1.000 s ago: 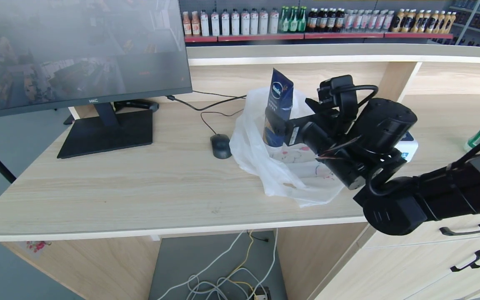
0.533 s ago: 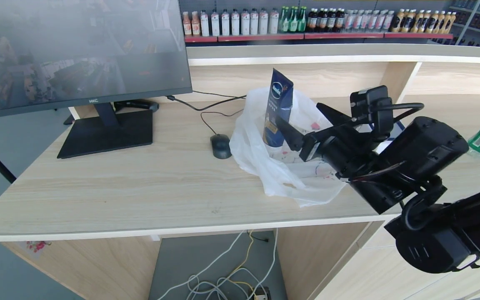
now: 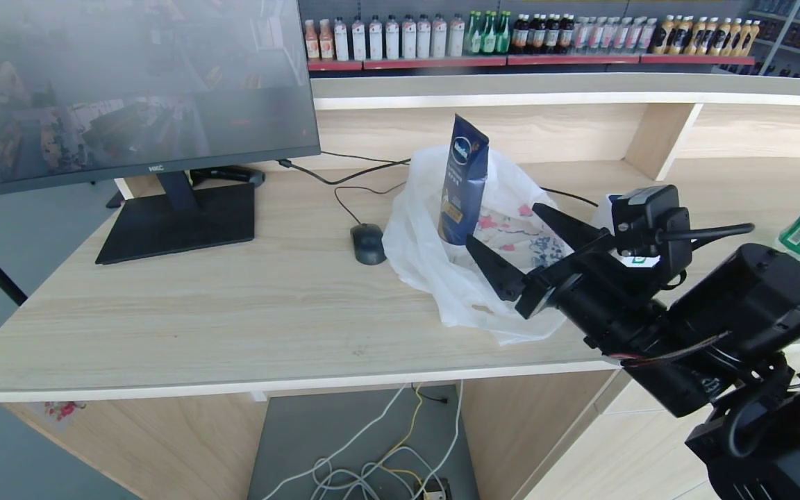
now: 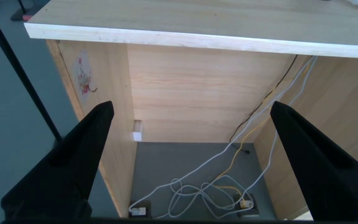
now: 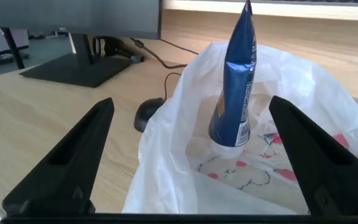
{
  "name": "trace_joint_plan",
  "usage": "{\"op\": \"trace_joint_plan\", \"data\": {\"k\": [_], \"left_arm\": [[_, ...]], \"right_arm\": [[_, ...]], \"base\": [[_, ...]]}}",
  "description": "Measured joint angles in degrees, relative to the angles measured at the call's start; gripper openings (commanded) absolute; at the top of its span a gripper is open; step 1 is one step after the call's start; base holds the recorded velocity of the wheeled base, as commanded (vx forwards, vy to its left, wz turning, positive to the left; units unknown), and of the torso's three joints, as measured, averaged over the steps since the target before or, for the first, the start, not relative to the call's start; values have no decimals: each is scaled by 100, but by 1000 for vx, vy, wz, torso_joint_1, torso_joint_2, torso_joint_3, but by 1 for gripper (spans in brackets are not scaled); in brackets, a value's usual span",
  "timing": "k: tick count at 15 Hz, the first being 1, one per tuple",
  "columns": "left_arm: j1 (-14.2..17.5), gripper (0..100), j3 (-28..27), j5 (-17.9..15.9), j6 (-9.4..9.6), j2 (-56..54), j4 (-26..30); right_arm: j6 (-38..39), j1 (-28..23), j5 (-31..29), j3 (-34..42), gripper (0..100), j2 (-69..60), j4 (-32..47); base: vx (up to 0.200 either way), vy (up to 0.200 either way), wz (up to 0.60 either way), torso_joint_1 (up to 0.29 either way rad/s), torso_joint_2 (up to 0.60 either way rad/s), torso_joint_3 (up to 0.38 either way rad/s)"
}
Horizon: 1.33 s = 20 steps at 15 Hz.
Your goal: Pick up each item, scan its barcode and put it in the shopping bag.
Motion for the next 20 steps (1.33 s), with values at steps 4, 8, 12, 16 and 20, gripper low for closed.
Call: {"op": "trace_joint_plan", "data": {"k": [4, 8, 12, 16, 20], "left_arm": [[-2, 100, 0, 0, -6, 0, 0], [0, 100, 0, 0, -2, 0, 0], [2, 100, 0, 0, 24, 0, 2], [2, 100, 0, 0, -44, 0, 2], [2, 100, 0, 2, -50, 0, 5]], "right_arm": [[205, 13, -479, -98, 100, 2, 5], [446, 77, -841, -133, 100, -143, 5], [607, 74, -844, -218, 100, -221, 13], [631, 85, -840, -232, 100, -232, 2], [599, 93, -837, -238, 100, -236, 9]], "base": [[0, 0, 0, 0, 0, 0], [-100, 0, 0, 2, 0, 1], [0, 0, 0, 0, 0, 0], [0, -50, 0, 3, -1, -1], [0, -200, 0, 1, 4, 5]]}}
